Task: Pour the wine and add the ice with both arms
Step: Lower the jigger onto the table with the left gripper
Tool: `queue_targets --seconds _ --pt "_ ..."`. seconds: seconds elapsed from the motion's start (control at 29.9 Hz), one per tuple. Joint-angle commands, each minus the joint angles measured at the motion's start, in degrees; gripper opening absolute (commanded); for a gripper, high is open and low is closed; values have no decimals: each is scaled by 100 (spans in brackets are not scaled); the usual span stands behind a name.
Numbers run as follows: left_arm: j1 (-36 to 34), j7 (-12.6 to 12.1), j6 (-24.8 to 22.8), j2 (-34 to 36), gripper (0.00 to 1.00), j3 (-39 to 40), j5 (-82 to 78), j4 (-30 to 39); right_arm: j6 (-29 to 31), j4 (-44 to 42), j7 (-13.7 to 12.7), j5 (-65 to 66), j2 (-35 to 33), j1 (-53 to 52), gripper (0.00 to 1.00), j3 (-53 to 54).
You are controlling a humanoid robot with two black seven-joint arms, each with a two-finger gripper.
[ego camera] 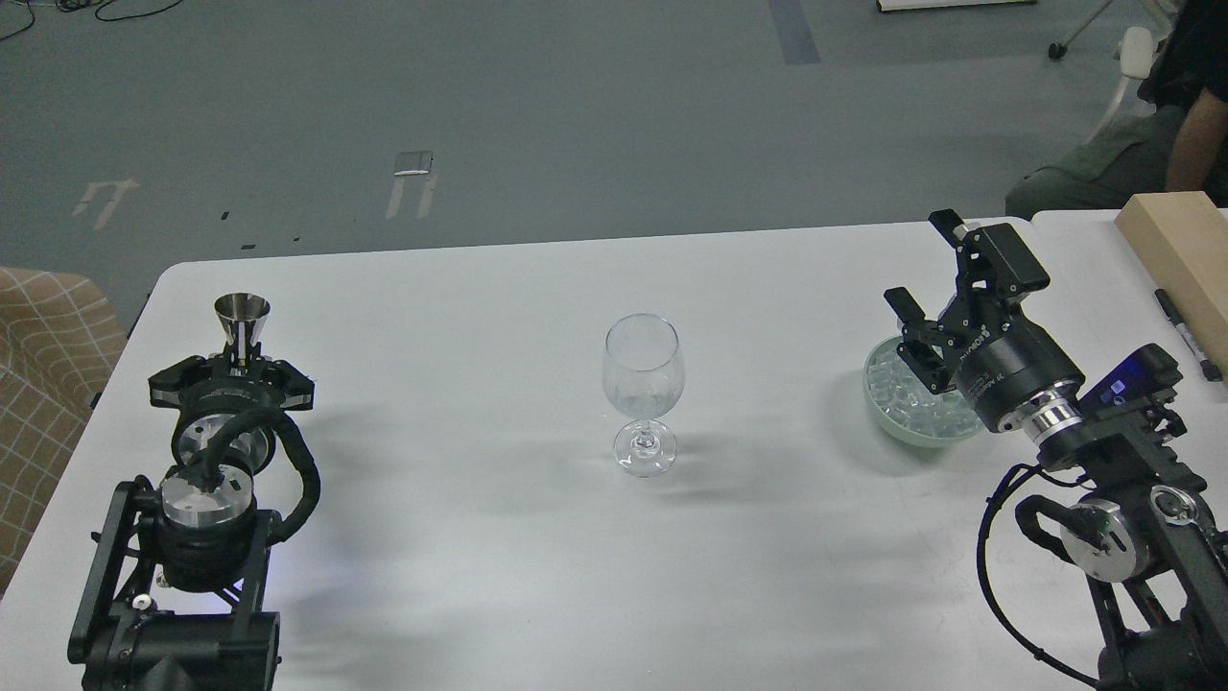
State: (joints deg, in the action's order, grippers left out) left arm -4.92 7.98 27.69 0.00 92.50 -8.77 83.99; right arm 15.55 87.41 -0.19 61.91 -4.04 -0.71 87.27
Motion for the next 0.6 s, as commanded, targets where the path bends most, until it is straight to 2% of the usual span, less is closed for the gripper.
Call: queue_targets --seconds 0.0,0.57 --pt "140 2 -149 0 7 -22 33 -23 -17 48 -8 93 26 36 100 0" --pt "289 11 -194 0 9 -66 42 -50 -35 215 -8 172 43 194 100 9"
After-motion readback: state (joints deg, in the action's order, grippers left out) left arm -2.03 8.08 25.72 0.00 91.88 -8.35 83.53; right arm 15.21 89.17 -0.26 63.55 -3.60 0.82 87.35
